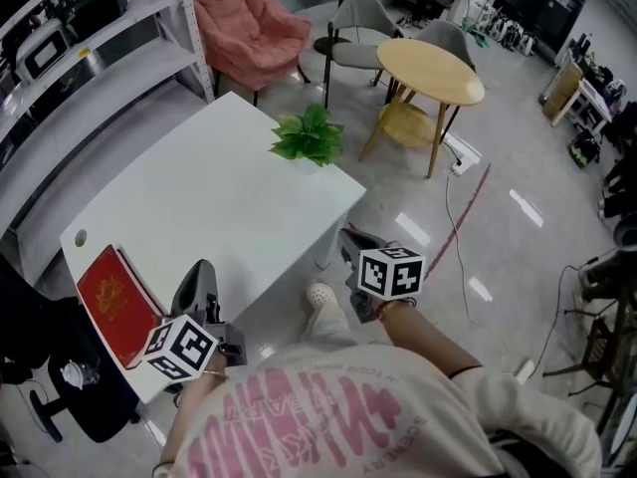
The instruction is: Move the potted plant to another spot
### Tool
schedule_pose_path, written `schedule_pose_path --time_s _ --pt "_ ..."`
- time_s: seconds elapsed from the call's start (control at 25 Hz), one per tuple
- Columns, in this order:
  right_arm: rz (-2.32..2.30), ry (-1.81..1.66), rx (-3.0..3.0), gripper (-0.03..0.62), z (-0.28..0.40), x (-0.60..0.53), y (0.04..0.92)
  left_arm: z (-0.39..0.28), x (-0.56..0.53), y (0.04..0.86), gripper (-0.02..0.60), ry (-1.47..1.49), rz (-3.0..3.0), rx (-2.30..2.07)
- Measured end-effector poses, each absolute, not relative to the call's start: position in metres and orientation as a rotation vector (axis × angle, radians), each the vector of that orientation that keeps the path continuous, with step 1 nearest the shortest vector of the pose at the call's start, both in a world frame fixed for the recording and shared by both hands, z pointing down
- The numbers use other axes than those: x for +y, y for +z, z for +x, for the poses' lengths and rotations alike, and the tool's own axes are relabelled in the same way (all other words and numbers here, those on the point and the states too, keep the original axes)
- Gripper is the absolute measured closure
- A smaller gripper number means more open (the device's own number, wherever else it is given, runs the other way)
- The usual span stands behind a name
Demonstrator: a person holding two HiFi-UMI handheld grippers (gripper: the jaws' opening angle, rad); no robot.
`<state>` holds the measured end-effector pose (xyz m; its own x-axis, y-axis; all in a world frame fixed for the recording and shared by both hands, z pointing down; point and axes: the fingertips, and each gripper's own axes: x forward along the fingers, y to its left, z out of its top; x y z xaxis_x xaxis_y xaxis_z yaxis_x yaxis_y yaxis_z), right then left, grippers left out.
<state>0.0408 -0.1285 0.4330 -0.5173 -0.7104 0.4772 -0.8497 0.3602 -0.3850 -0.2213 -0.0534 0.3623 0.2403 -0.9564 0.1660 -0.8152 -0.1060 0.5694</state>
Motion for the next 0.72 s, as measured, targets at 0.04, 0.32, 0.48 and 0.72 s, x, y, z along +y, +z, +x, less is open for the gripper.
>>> schedule_pose_path --time_s 0.04,0.32,0.48,0.72 --pt "1.423 0.869 -2.396 0.588 0.042 -0.127 0.430 -0.220 -0.052 0.367 0.577 -0.315 1.958 -1.612" --pt "1.572 0.802 -2.417 0.588 0.057 -0.109 0.415 -0.199 -0.042 0.385 0.577 -0.236 1.975 -1.564" --pt "1.624 0.816 -2.429 0.588 0.066 -0.101 0.416 -0.192 -0.041 0.393 0.577 -0.222 1.977 -1.538" --pt "1.594 0.805 -2.382 0.588 0.077 -0.089 0.428 -0.177 -0.042 0.404 0.577 -0.208 1.972 -1.507"
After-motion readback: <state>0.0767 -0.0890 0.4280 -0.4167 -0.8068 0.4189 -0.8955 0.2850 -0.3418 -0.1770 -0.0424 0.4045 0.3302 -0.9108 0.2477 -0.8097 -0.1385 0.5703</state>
